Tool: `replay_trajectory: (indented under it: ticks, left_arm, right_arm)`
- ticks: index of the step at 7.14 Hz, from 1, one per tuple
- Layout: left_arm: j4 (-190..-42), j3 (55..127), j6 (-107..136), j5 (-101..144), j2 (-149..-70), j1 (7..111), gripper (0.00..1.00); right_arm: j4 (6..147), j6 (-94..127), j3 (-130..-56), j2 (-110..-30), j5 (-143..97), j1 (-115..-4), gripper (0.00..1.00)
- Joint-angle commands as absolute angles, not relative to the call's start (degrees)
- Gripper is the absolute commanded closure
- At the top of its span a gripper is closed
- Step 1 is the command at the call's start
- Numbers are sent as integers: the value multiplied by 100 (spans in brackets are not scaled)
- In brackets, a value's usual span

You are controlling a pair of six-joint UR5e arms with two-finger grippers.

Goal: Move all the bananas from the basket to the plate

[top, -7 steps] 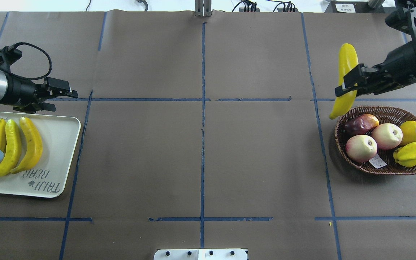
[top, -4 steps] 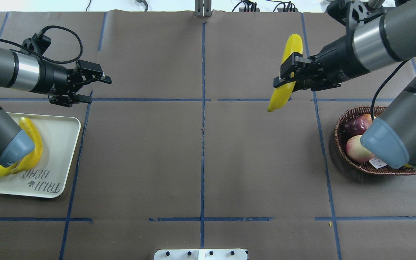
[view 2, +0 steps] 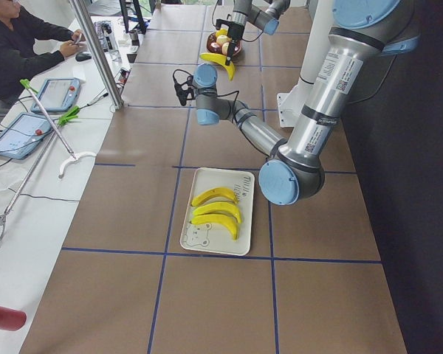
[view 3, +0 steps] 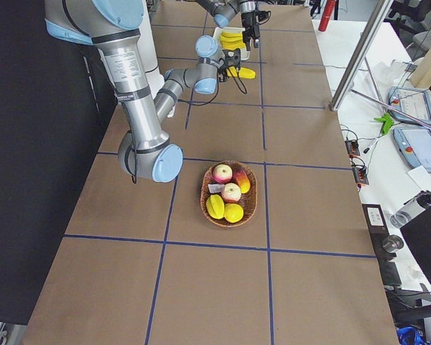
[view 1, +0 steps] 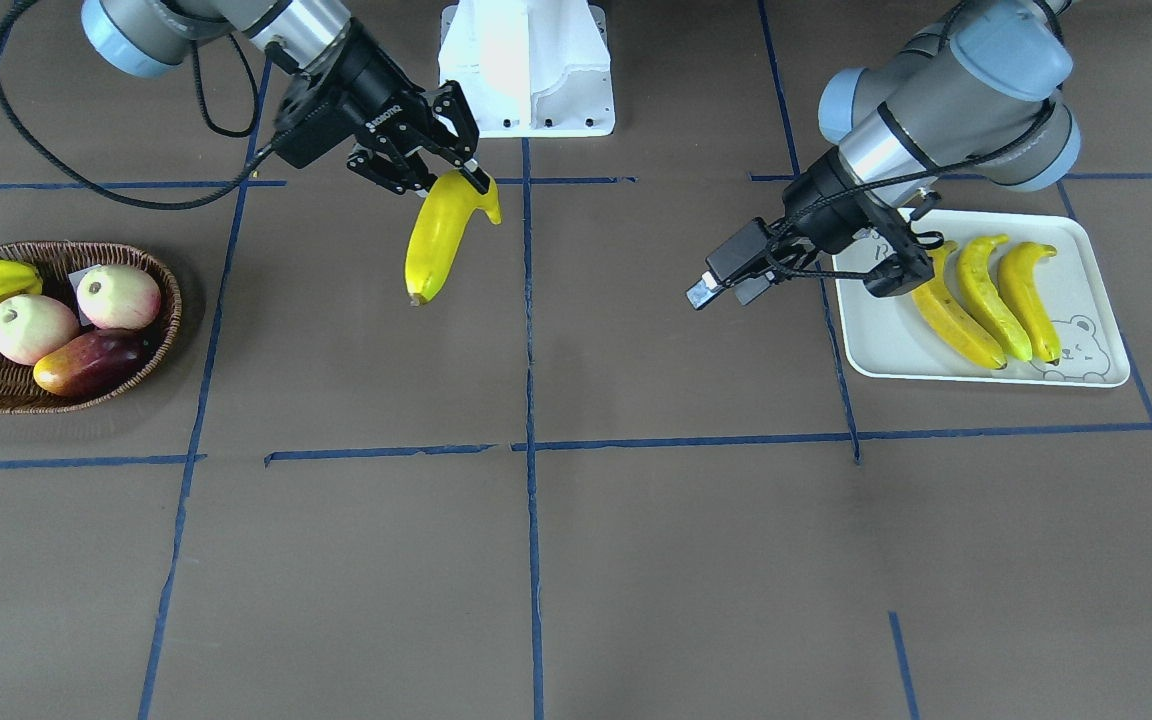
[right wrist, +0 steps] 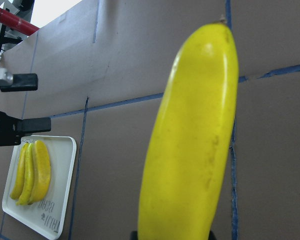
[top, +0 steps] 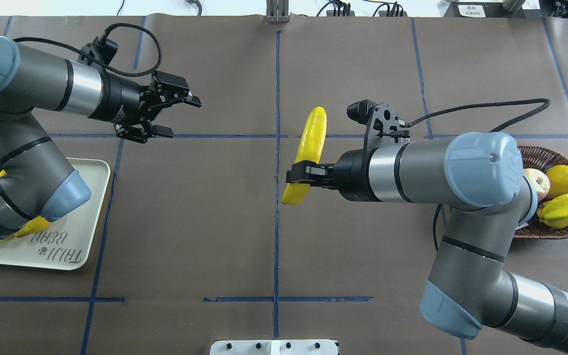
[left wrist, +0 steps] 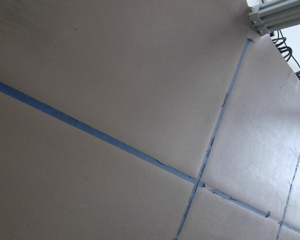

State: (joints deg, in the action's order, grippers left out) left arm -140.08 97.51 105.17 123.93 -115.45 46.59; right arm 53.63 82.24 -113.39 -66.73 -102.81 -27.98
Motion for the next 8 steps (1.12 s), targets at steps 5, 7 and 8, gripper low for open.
replay_trajectory:
  ticks: [5,7,8]
  left_arm:
    - [-14203,9573,10538,11499,-12558,3544,1]
    - [-14212,9300,10538,11426,-12805,3489,1]
    - [-14212,9281,10538,11400,-12823,3367,1]
  right_arm:
    - [5115,8068,-11250,-6653,-10169,-2452,96]
    - [5115,8068,-11250,-6653,-10169,-2452,96]
    - [5115,8068,-11250,-6653,-10169,-2452,96]
